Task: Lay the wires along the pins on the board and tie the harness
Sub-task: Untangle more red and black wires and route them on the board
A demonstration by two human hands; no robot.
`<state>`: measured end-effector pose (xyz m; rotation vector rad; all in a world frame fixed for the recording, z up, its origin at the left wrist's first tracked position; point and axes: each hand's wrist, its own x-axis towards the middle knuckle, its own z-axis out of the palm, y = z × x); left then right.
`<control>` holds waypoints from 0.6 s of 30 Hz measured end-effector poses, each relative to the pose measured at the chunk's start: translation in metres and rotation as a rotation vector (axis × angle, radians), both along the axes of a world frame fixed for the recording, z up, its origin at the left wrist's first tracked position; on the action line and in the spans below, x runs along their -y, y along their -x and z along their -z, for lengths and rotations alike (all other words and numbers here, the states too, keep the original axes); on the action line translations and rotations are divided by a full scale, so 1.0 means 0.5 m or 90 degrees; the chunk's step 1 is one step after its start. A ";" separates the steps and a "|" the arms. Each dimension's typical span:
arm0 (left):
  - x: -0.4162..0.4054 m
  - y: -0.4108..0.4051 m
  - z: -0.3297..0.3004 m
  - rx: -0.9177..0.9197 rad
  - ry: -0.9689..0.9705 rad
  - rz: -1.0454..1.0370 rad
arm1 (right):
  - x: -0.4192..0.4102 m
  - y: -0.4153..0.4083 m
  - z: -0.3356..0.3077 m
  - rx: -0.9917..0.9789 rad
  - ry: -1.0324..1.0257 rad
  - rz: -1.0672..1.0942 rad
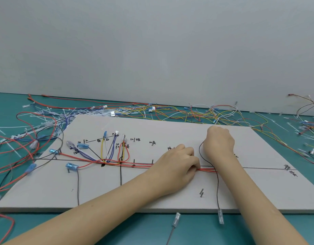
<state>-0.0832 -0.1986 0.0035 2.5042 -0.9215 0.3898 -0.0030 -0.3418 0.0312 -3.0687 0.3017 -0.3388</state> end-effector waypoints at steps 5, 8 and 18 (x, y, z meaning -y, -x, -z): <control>0.000 0.002 -0.002 0.002 0.004 0.006 | -0.013 0.049 0.013 -0.054 0.083 -0.029; -0.004 0.000 -0.006 -0.008 0.009 0.006 | -0.020 0.081 0.013 -0.126 0.094 -0.056; -0.012 -0.012 -0.019 -0.112 0.112 0.010 | 0.009 0.178 0.016 -0.143 0.146 -0.131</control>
